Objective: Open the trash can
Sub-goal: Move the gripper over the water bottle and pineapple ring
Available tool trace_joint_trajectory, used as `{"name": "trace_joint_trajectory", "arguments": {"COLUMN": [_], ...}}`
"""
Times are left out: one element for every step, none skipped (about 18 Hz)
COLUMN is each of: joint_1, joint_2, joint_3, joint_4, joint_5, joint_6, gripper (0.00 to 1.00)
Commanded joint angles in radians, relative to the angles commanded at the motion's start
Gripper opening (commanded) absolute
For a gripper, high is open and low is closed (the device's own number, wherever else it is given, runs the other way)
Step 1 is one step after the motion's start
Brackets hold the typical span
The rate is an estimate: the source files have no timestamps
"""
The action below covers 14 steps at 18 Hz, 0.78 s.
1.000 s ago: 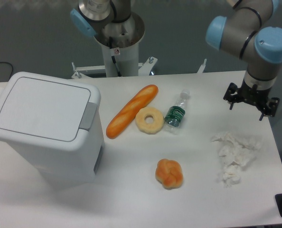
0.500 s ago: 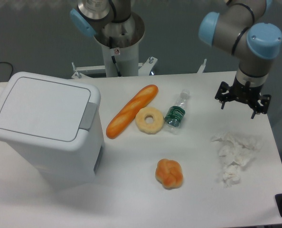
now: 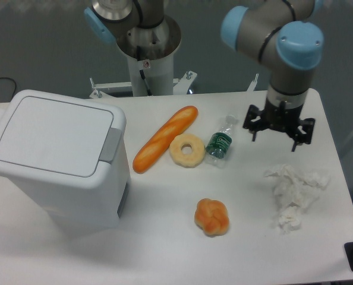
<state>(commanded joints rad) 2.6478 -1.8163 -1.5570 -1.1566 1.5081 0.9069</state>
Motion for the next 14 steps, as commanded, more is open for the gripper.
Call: {"name": "trace_joint_trajectory", "arguments": {"joint_1": [-0.012, -0.031, -0.044, -0.054, -0.069, -0.086, -0.098, -0.109, -0.117, -0.121, -0.123, -0.124, -0.124, -0.127], "joint_2": [0.006, 0.011, 0.028, 0.043, 0.048, 0.049, 0.052, 0.064, 0.075, 0.083, 0.095, 0.106, 0.115, 0.129], "joint_3": [0.0, 0.0, -0.002, -0.002, -0.003, -0.002, 0.0, 0.0, 0.0, 0.0, 0.0, -0.002, -0.002, -0.002], "joint_4": [0.0, 0.0, 0.0, 0.0, 0.0, 0.003, 0.003, 0.003, 0.003, 0.003, 0.003, 0.003, 0.003, 0.003], "joint_5": [-0.02, -0.037, -0.043, -0.048, -0.055, -0.06, -0.062, -0.062, -0.069, -0.083, -0.098, -0.117, -0.135, -0.149], "joint_6": [-0.022, -0.037, -0.06, -0.092, -0.123, -0.138, -0.148, -0.16, -0.171, -0.177, -0.19, -0.224, -0.264, -0.296], "gripper": [1.0, 1.0, 0.99, 0.95, 0.93, 0.86, 0.8, 0.73, 0.64, 0.57, 0.5, 0.4, 0.34, 0.3]}}
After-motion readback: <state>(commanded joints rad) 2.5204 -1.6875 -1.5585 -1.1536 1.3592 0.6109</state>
